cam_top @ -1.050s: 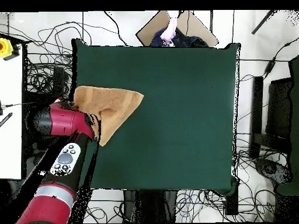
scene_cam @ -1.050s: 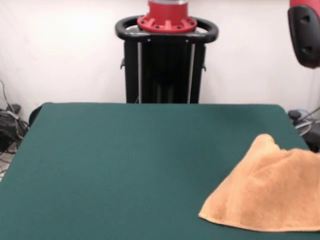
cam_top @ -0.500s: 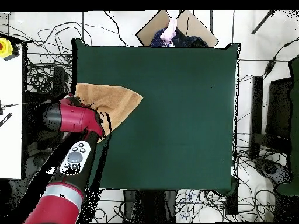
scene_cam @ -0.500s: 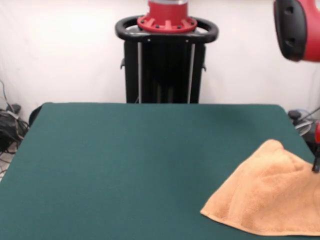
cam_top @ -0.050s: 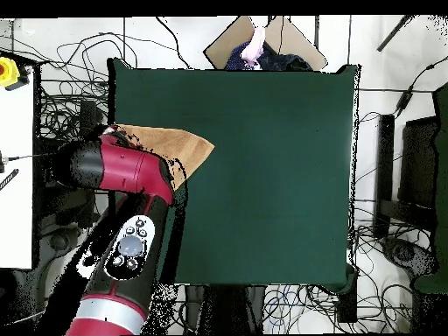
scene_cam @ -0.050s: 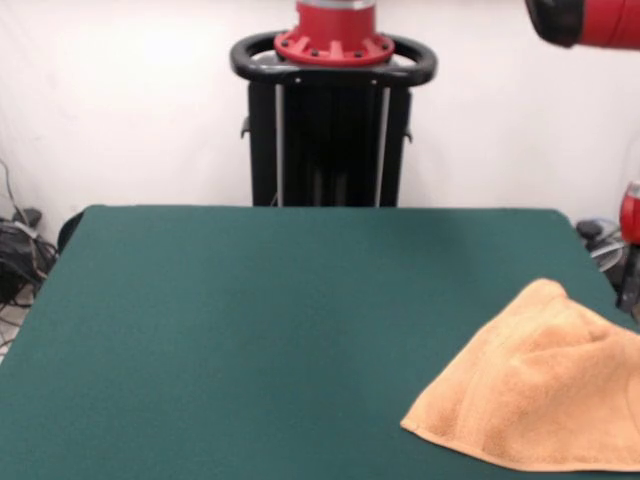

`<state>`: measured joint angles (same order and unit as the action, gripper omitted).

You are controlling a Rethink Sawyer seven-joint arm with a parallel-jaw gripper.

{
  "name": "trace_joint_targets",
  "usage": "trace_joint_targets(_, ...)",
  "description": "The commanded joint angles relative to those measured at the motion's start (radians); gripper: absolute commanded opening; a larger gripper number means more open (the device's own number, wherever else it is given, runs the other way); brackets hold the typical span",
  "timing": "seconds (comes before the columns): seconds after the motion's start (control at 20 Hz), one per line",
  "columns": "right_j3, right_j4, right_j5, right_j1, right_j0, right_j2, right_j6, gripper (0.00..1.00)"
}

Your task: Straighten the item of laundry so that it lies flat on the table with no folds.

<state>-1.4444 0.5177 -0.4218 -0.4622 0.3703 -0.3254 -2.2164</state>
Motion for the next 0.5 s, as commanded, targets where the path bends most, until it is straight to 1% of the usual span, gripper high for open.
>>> trace_joint_targets(0.05,-0.068,-0.083,-0.04,0.063,-0.016,0.052,-0.079,1.0)
trace_joint_targets(0.1,-0.068,-0.088,-0.03,0.071,-0.018,0.054,-0.078,1.0)
trace_joint_targets(0.15,-0.067,-0.119,0.031,0.132,-0.023,0.068,-0.057,1.0)
trace_joint_targets(0.3,-0.078,-0.163,0.08,0.159,-0.018,0.063,-0.052,1.0)
trace_joint_targets(0.5,-0.098,-0.225,0.123,0.171,-0.038,0.08,-0.031,1.0)
